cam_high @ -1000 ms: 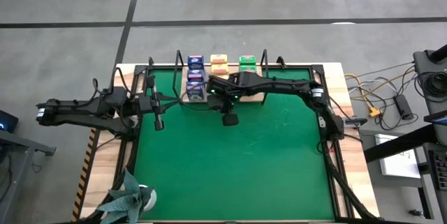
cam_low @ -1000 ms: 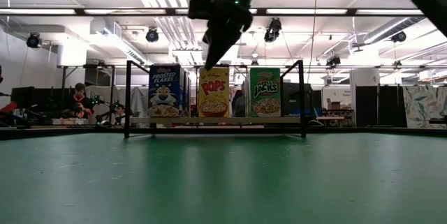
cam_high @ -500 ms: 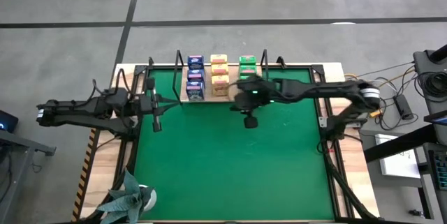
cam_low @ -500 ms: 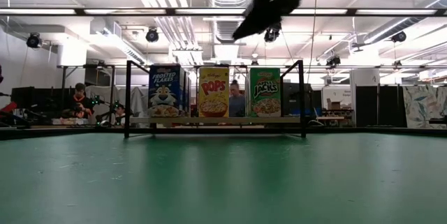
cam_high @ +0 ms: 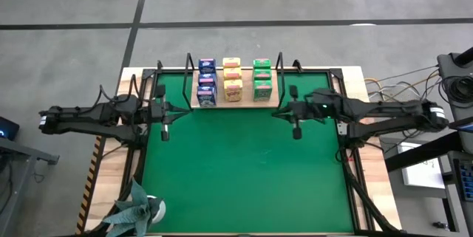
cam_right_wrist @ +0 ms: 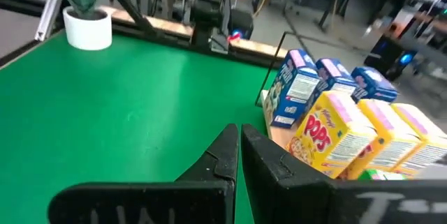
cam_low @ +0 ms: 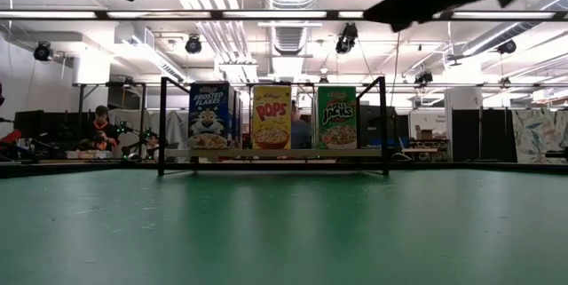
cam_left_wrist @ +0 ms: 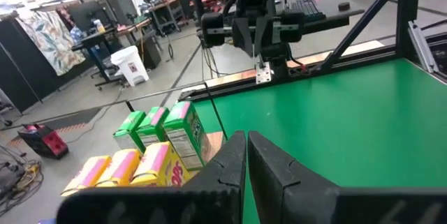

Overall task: Stack cereal on shelf
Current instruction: Return to Home Position

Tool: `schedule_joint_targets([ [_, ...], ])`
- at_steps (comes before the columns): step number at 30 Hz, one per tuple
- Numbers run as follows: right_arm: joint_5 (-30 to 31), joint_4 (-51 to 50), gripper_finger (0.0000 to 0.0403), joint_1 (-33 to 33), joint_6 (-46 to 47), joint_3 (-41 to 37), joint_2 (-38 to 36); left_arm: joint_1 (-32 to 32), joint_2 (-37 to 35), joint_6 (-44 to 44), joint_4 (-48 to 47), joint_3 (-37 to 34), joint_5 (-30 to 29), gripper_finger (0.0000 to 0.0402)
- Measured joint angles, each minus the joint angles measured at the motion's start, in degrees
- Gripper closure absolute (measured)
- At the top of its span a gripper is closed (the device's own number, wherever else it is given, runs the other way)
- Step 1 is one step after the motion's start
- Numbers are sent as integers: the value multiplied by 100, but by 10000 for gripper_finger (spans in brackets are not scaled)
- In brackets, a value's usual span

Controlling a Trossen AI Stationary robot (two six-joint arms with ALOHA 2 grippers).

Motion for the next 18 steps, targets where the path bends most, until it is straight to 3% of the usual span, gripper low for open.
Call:
schedule_joint_targets([
  [7,0,285,394,-2,46,-1024,-1349,0,-274,0,25,-291,69,402],
  [18,52,271,394,-4,88,-1924,-3031,0,-1234,-40,210,-859,71,402],
])
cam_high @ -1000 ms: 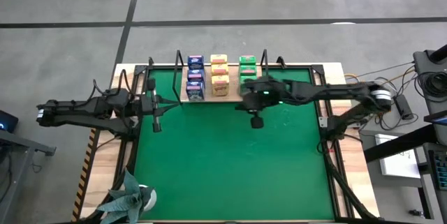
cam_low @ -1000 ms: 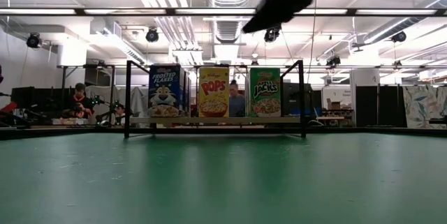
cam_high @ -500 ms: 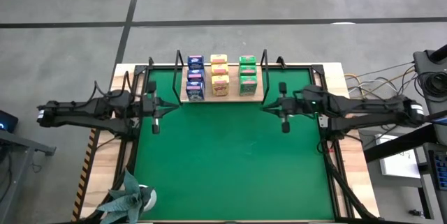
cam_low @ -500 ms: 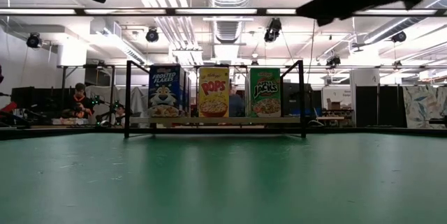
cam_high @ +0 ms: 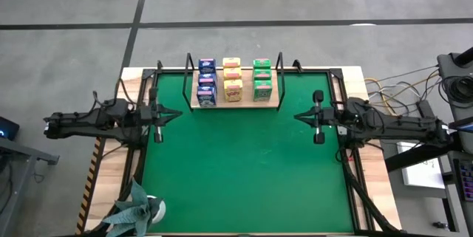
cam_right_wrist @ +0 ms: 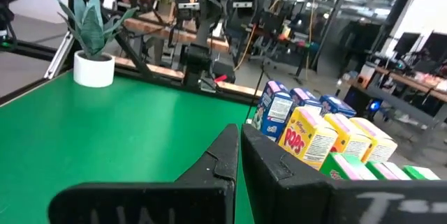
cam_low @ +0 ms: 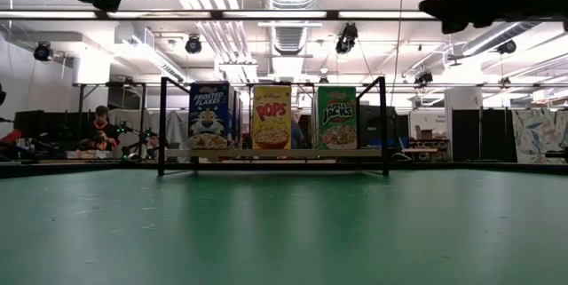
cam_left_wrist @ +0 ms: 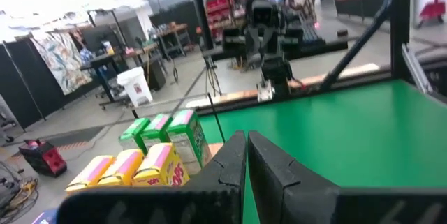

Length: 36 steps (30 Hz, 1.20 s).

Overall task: Stack cereal on shelf
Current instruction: Return to Home Position

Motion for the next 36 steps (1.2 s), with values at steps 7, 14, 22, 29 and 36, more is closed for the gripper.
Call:
schedule_joint_targets([
  [7,13,-4,394,0,-2,-458,-796,2,-841,-110,215,-439,0,402],
  [14,576,-444,394,-2,1,-668,-1468,0,-1596,-231,234,-847,0,402],
  [22,659,-1088,394,-2,52,-684,-2112,2,-1718,-266,254,-1065,-39,402],
  [29,758,-1220,394,-2,14,-861,-2097,0,-1782,-305,227,-1143,-45,402],
  [36,763,-1130,394,-5,41,-1329,-2138,0,-1783,-354,240,-1352,-44,402],
])
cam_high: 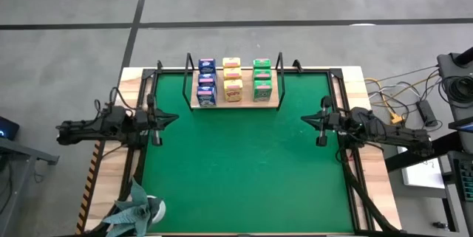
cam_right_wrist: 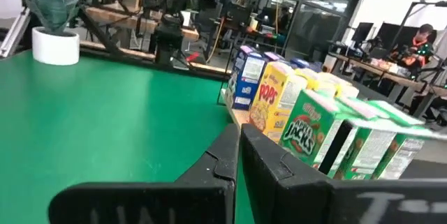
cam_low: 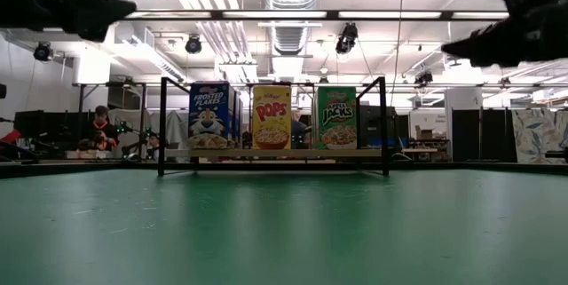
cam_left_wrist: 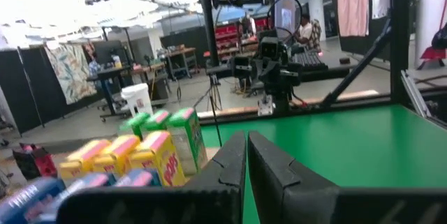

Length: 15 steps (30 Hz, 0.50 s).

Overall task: Stack cereal on shelf
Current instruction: Return to Home Position

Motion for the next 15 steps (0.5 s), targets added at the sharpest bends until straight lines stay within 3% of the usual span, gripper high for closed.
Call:
schedule_joint_targets([
  [11,345,606,394,-32,226,-351,146,0,10,-384,919,-1109,-4,402],
  [15,700,539,394,-35,629,-352,175,2,38,-479,980,-1080,-2,402],
])
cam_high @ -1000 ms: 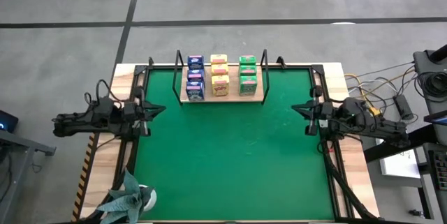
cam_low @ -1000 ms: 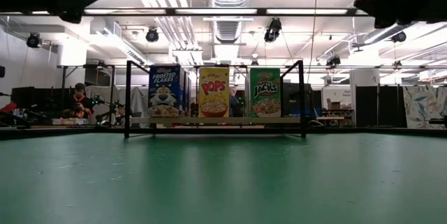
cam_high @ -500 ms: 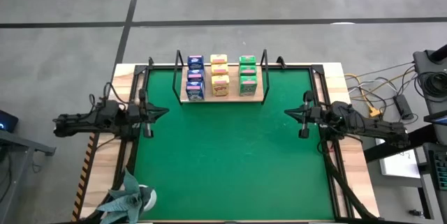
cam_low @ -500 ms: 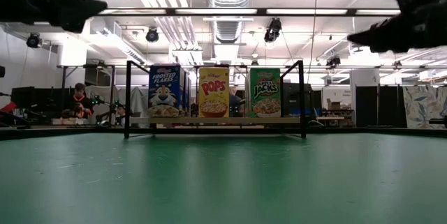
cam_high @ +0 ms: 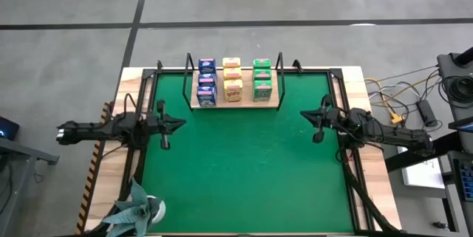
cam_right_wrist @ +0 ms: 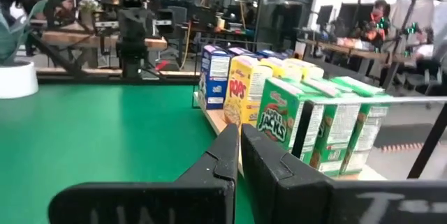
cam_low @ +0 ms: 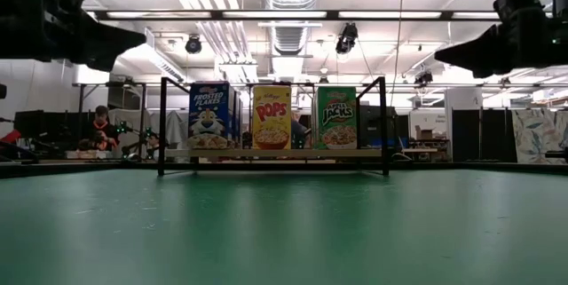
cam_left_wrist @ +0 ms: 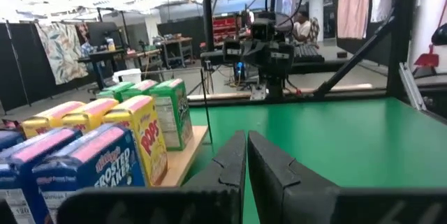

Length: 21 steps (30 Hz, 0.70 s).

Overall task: Stack cereal on shelf
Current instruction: Return to Home Position

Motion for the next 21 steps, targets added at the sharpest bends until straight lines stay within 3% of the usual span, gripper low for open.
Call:
schedule_joint_targets([
  [6,34,-29,394,-6,206,6,60,0,-6,15,33,65,-2,402],
  [13,33,-32,394,-6,1039,6,64,4,89,728,1,58,-48,402],
  [21,35,-14,394,-6,977,6,64,4,144,742,2,59,-48,402],
])
